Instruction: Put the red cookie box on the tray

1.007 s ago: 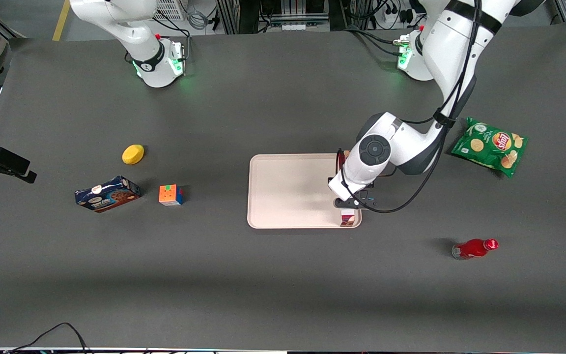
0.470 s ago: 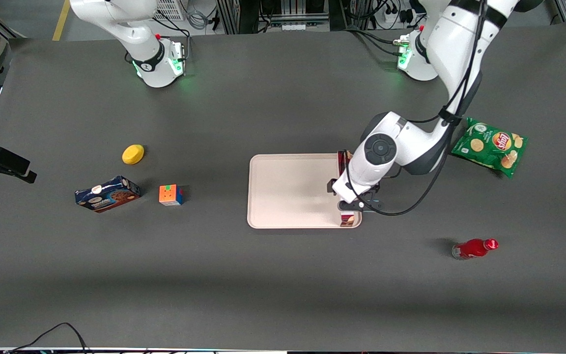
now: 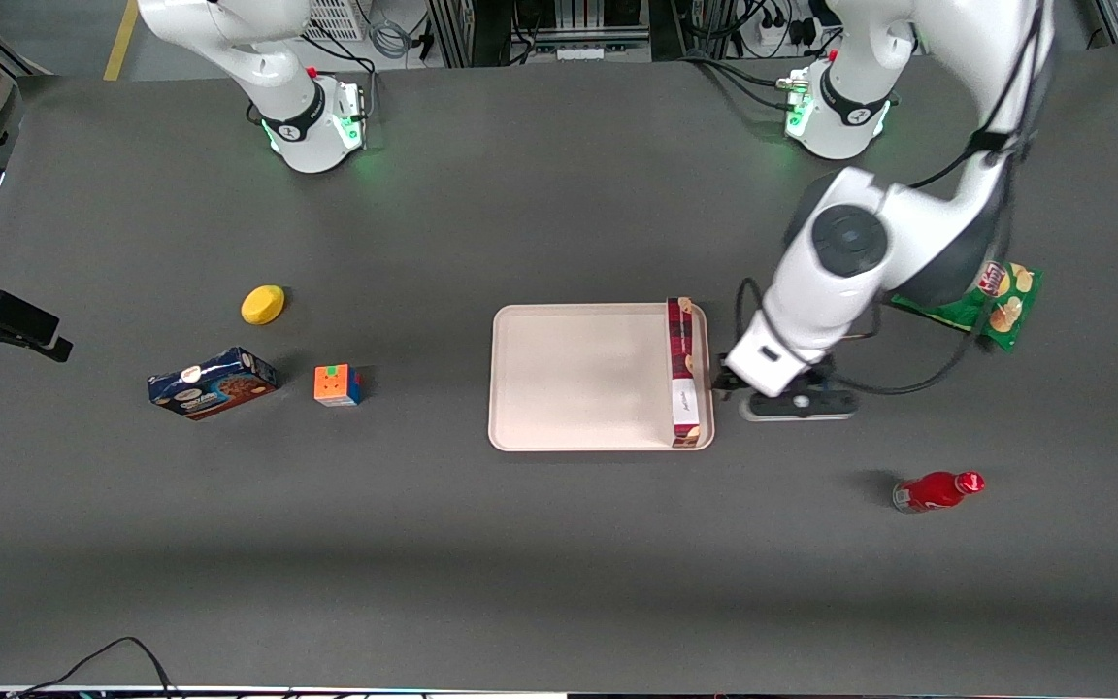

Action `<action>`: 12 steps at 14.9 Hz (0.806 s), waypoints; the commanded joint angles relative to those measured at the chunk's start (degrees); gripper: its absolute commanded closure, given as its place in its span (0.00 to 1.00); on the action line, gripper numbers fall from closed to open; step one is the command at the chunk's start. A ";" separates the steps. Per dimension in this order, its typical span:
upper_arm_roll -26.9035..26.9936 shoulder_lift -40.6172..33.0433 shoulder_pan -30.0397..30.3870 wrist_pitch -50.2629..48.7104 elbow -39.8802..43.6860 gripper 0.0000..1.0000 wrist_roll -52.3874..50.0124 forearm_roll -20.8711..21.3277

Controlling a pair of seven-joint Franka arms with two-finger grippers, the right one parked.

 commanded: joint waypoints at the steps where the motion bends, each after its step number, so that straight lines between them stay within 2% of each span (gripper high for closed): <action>1: 2.60 -6.07 2.85 -9.83 4.67 0.00 8.04 -1.00; 5: 5.85 -10.90 4.44 -25.40 13.39 0.00 13.07 -4.26; 9: 7.53 -18.20 7.69 -29.81 13.66 0.00 13.24 -9.78; 12: 7.88 -19.97 8.75 -35.95 16.29 0.00 18.23 -10.76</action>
